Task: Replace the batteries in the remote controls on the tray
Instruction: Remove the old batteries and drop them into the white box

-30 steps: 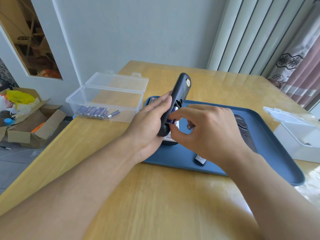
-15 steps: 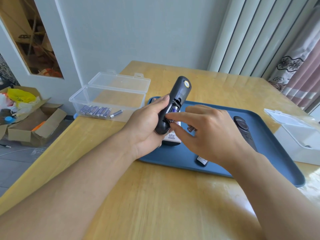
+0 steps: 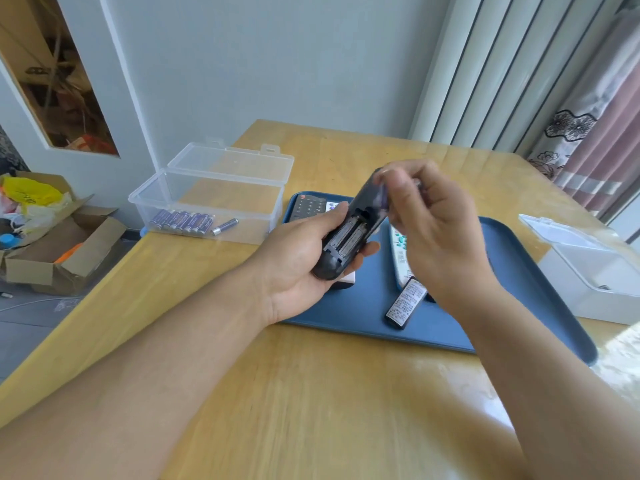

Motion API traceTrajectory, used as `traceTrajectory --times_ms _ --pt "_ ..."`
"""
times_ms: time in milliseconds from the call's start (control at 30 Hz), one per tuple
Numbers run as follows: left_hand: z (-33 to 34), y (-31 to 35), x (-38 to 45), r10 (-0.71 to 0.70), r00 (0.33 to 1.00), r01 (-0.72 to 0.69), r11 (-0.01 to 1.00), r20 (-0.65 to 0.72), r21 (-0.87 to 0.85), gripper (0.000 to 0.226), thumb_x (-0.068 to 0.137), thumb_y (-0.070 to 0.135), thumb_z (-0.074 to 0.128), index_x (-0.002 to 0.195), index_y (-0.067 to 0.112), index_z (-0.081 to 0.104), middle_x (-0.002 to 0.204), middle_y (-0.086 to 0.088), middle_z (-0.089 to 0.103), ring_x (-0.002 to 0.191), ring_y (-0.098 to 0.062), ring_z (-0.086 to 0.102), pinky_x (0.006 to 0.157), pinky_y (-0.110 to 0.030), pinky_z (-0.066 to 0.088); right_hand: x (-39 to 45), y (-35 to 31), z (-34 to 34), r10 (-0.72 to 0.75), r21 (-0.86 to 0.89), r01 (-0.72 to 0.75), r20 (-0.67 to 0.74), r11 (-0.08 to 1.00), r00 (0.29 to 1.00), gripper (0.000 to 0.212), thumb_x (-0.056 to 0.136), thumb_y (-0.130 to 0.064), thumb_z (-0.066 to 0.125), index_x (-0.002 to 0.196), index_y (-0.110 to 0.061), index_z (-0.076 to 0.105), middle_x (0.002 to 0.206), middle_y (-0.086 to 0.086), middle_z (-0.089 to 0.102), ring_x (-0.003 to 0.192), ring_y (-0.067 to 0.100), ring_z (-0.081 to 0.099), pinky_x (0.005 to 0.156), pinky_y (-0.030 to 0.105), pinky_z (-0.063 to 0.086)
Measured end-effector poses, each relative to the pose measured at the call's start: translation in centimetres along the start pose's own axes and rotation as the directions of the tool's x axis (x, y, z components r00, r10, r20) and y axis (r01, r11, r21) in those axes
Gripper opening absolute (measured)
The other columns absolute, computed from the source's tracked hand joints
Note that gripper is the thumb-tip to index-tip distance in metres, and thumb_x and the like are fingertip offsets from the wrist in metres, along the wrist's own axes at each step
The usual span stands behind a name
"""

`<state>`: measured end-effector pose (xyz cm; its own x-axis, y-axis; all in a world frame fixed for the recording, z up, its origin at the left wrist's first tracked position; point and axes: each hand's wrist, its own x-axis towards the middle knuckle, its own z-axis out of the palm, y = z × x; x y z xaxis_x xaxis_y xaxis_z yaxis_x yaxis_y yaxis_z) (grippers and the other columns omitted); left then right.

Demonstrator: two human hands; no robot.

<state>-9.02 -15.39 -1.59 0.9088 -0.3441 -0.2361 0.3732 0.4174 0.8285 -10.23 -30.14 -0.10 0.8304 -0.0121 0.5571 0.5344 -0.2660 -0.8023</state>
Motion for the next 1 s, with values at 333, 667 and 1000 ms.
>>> traceTrajectory --times_ms 333,667,1000 --pt "0.0 0.3 0.1 0.033 0.999 -0.034 0.994 -0.011 -0.105 0.035 0.104 0.027 0.052 0.125 0.002 0.065 0.114 -0.013 0.075 0.079 -0.022 0.075 0.073 -0.026 0.054 2.6 -0.6 -4.7 0.603 0.426 -0.593 0.128 0.683 0.787 0.012 0.105 -0.018 0.05 0.108 -0.009 0.057 0.078 0.007 0.065 0.062 0.015 0.059 0.052 0.018 0.047" --pt "0.2 -0.3 -0.7 0.061 0.991 -0.049 0.993 0.115 -0.107 0.036 0.106 0.024 0.047 0.131 0.002 0.062 0.121 -0.014 0.073 0.091 -0.023 0.076 0.069 -0.025 0.061 5.0 -3.2 -17.6 0.746 -0.657 -0.581 -0.042 0.481 0.665 0.02 0.093 0.006 0.063 0.105 -0.01 0.067 0.1 0.014 0.064 0.083 0.029 0.075 0.079 0.032 0.062" --pt "0.4 -0.8 -0.7 0.094 0.975 -0.069 0.99 0.204 -0.124 0.04 0.105 0.026 0.046 0.134 0.002 0.06 0.122 -0.014 0.071 0.095 -0.023 0.075 0.071 -0.026 0.061 2.1 0.8 -21.1 0.781 -0.837 -0.541 -0.286 0.077 0.555 0.024 0.095 -0.005 0.065 0.119 -0.006 0.067 0.094 0.006 0.069 0.097 0.03 0.074 0.088 0.039 0.06"
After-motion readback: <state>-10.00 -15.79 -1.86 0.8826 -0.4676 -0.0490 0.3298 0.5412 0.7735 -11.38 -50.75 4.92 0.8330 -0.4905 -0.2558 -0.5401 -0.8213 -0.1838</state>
